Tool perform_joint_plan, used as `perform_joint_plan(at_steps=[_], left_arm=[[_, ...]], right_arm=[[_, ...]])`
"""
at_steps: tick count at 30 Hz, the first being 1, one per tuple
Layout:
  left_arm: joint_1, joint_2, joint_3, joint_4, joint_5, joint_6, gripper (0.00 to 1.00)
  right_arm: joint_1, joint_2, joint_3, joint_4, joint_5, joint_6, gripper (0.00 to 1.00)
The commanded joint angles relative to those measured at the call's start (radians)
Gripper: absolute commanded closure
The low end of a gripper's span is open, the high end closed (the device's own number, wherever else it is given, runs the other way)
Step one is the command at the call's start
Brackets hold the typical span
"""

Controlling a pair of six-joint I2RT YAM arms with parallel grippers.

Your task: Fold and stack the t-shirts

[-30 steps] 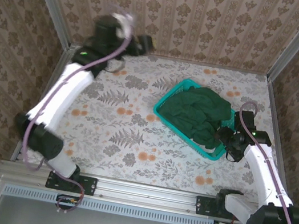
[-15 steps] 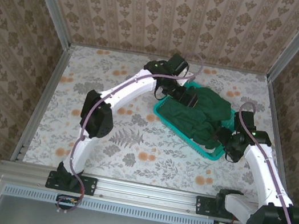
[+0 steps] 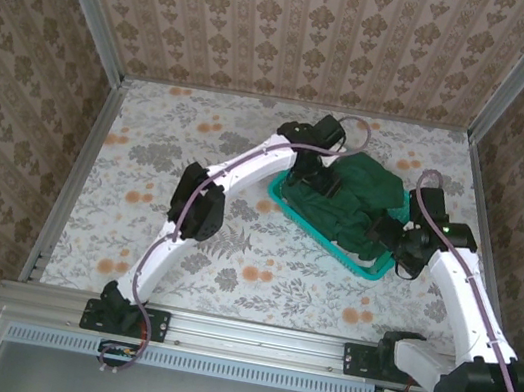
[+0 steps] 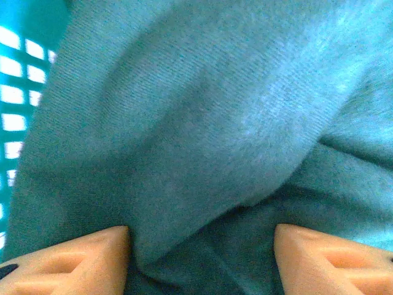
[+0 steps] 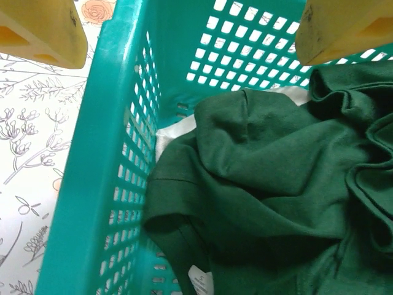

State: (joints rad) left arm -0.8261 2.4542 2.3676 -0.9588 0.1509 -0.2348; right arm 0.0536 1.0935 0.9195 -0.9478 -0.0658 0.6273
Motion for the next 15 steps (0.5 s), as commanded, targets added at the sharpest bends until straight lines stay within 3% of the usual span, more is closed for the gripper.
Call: perform_joint_plan(at_steps=[1, 2, 3, 6, 9, 15], left_arm=[[-0.011, 0.002, 0.052, -0.039, -0.01, -0.018, 0.35], [-0.012, 0.001, 0.052, -0.032, 0.01, -0.016, 0.35], [-0.015, -0.001, 0.051, -0.024, 0.029, -0.018, 0.42], [-0.026, -0.014, 0.05, -0.006, 0.037, -0.023, 0.77], [-0.027, -0.046, 0.054, 0.014, 0.033, -0.024, 1.0], [-0.027, -0.166, 0.121, 0.091, 0.0, -0.032, 1.0]], right_arm=[[0.006, 0.008, 0.016, -0.028, 0.021, -0.011, 0.1], [0.006, 0.008, 0.016, -0.027, 0.022, -0.009, 0.1], [0.006, 0.008, 0.013, -0.024, 0.023, -0.007, 0.1], [0.006, 0.009, 0.01, -0.015, 0.018, -0.003, 0.1], [0.006, 0.005, 0.003, -0.012, 0.015, 0.001, 0.1], [0.006, -0.007, -0.012, 0.004, 0.015, 0.014, 0.1]])
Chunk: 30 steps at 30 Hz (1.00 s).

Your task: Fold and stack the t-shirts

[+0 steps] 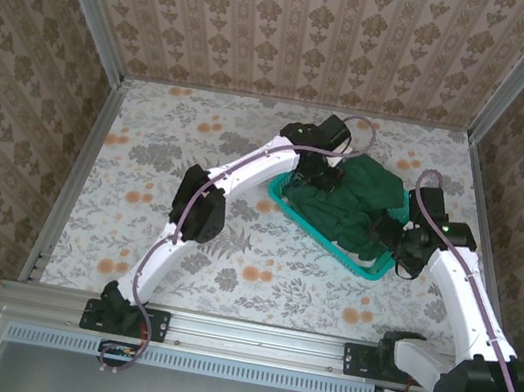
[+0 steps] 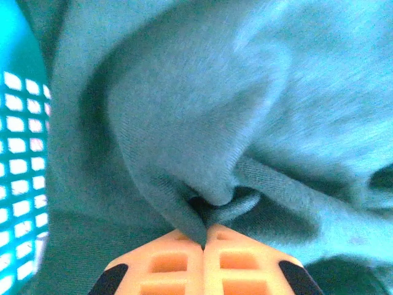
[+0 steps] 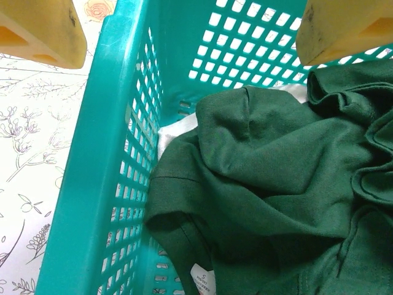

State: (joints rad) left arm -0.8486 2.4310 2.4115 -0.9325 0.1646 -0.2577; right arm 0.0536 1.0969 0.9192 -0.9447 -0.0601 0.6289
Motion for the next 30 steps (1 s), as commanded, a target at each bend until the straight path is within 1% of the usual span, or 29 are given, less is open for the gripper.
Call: perform_joint_plan(at_steps=[1, 6, 9, 12, 13, 16, 18, 20, 22, 23, 25, 26, 27, 28, 30], left_arm=[[-0.004, -0.177, 0.078, 0.101, -0.013, -0.002, 1.0], [-0.006, -0.354, 0.074, 0.269, -0.041, 0.053, 1.0], [-0.006, -0.467, 0.101, 0.394, -0.067, 0.069, 1.0], [-0.004, -0.579, 0.104, 0.518, -0.105, 0.108, 1.0], [-0.003, -0.618, 0.102, 0.535, -0.141, 0.132, 1.0], [0.023, -0.749, 0.03, 0.584, -0.24, 0.184, 1.0], [0.076, -0.861, -0.082, 0.65, -0.281, 0.177, 1.0], [0.167, -0.962, -0.185, 0.698, -0.284, 0.123, 1.0], [0.284, -1.048, -0.263, 0.693, -0.307, 0.043, 1.0], [0.34, -1.08, -0.31, 0.699, -0.301, 0.02, 1.0], [0.463, -1.144, -0.411, 0.686, -0.303, -0.041, 1.0], [0.501, -1.166, -0.459, 0.679, -0.314, -0.068, 1.0], [0.528, -1.192, -0.521, 0.679, -0.335, -0.084, 1.0], [0.538, -1.22, -0.589, 0.691, -0.372, -0.081, 1.0], [0.542, -1.252, -0.702, 0.692, -0.439, -0.078, 1.0]], right_arm=[[0.006, -0.012, -0.013, 0.001, 0.01, 0.015, 0.11], [-0.005, -0.016, -0.027, 0.021, 0.023, 0.037, 0.11], [-0.027, -0.011, -0.046, 0.038, 0.018, 0.065, 0.11], [-0.045, -0.005, -0.06, 0.061, 0.013, 0.071, 0.11], [-0.05, -0.001, -0.066, 0.07, 0.012, 0.07, 0.12], [-0.058, 0.021, -0.076, 0.087, 0.018, 0.069, 0.14], [-0.06, 0.037, -0.089, 0.11, 0.023, 0.076, 0.17], [-0.06, 0.054, -0.102, 0.141, 0.023, 0.094, 0.22], [-0.061, 0.078, -0.111, 0.169, 0.025, 0.12, 0.29], [-0.06, 0.089, -0.116, 0.181, 0.024, 0.129, 0.33], [-0.059, 0.119, -0.124, 0.209, 0.03, 0.155, 0.46], [-0.059, 0.131, -0.125, 0.219, 0.032, 0.163, 0.55], [-0.058, 0.144, -0.123, 0.231, 0.039, 0.176, 0.65], [-0.058, 0.154, -0.121, 0.24, 0.05, 0.189, 0.73], [-0.058, 0.166, -0.114, 0.261, 0.062, 0.225, 0.86]])
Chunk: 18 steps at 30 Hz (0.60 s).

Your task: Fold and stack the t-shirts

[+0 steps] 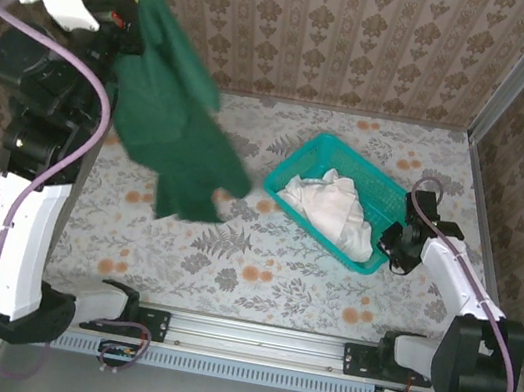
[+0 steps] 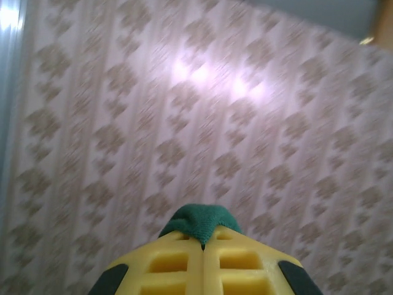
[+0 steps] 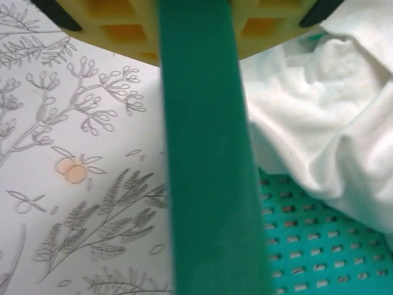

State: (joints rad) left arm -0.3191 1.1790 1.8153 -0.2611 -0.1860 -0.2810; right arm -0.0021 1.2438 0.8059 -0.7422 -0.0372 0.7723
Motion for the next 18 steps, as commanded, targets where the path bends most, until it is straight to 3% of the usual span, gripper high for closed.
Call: perform_joint_plan(at_steps=[1, 3, 6, 13, 18], left_arm=[[0.013, -0.007, -0.152, 0.026, -0.102, -0.056, 1.0], [0.012, 0.004, -0.202, 0.019, -0.109, -0.063, 1.0], [0.014, 0.027, -0.227, 0.028, -0.086, -0.066, 1.0], [0.024, 0.162, -0.172, 0.061, -0.011, -0.084, 1.0], [0.022, 0.256, -0.155, 0.07, 0.081, -0.144, 1.0]], right_arm=[[-0.003, 0.024, 0.012, 0.055, 0.049, 0.103, 0.92], [-0.006, 0.037, 0.045, 0.047, 0.074, 0.131, 1.0], [-0.043, 0.073, 0.104, 0.051, 0.126, 0.153, 1.0], [-0.265, 0.202, 0.259, 0.084, 0.226, 0.249, 1.0], [-0.348, 0.33, 0.371, 0.166, 0.245, 0.254, 1.0]])
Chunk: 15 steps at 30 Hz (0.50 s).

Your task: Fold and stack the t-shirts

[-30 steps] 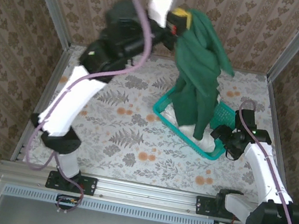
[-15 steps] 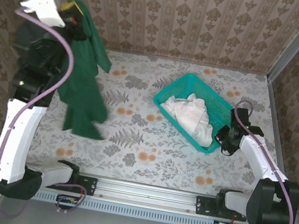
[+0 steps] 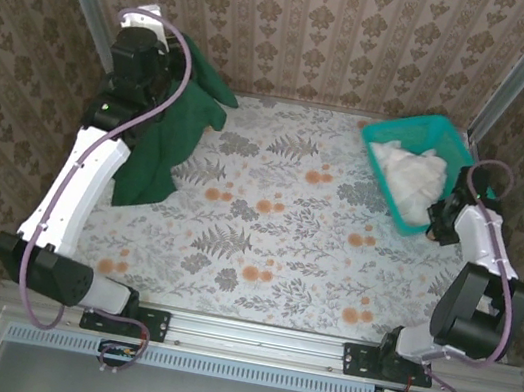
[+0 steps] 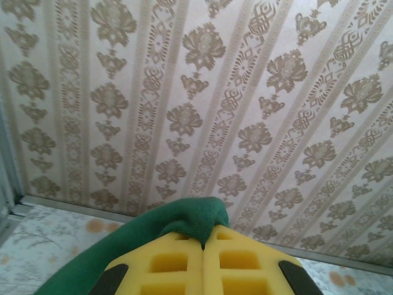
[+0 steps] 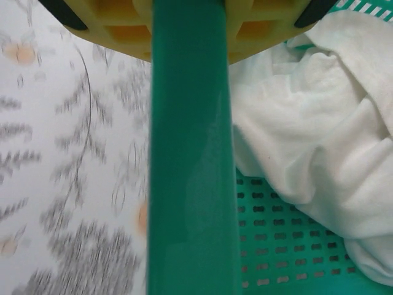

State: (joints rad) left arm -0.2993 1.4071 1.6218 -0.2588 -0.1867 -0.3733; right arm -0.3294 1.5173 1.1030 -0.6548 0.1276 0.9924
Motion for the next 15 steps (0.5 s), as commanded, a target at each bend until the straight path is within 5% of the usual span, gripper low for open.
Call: perform_joint_plan(at_steps=[1, 15], left_arm=[[0.001, 0.046, 0.046, 0.053, 0.105, -0.06, 1.0], [-0.076, 0.221, 0.104, -0.114, 0.347, 0.024, 1.0]], right_arm=[[-0.03, 0.094, 0.113, 0.078, 0.083, 0.009, 1.0], [-0.118, 0.286, 0.315, 0.043, 0.091, 0.12, 1.0]])
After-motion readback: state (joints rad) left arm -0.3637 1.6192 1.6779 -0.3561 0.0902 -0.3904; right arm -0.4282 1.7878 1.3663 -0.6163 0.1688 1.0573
